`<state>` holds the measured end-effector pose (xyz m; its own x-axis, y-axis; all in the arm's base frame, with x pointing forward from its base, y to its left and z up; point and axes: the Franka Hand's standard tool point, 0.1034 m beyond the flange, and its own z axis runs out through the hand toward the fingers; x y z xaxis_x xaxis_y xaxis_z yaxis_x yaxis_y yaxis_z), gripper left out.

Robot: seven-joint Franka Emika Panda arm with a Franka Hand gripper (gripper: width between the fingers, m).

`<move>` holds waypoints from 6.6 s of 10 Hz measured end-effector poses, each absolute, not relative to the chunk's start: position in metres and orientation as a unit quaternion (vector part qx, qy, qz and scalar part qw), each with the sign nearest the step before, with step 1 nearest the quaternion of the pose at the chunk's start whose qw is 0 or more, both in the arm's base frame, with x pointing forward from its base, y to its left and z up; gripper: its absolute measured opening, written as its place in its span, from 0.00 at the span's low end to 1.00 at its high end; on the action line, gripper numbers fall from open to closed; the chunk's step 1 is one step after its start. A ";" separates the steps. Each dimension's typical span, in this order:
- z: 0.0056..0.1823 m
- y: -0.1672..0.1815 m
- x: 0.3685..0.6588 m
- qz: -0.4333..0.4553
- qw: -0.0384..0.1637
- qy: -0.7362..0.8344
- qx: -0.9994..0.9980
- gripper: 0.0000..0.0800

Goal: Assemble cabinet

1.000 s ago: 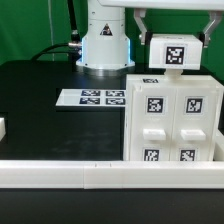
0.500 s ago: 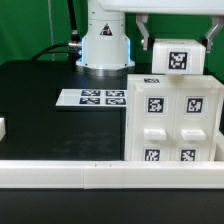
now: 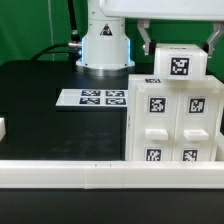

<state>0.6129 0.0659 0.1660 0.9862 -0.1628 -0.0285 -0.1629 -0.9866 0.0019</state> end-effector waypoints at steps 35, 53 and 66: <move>0.181 0.102 0.617 0.051 0.045 0.711 -0.700 1.00; 0.185 0.099 0.622 0.002 0.053 -0.119 -0.991 1.00; 0.177 0.088 0.617 0.006 0.010 -0.525 -0.851 1.00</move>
Offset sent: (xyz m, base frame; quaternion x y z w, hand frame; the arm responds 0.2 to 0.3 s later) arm 0.0000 0.0000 0.0000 0.0000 0.0000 0.0000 1.0000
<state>0.6174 0.0879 0.1773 0.4481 0.8940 0.0009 0.8937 -0.4479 -0.0240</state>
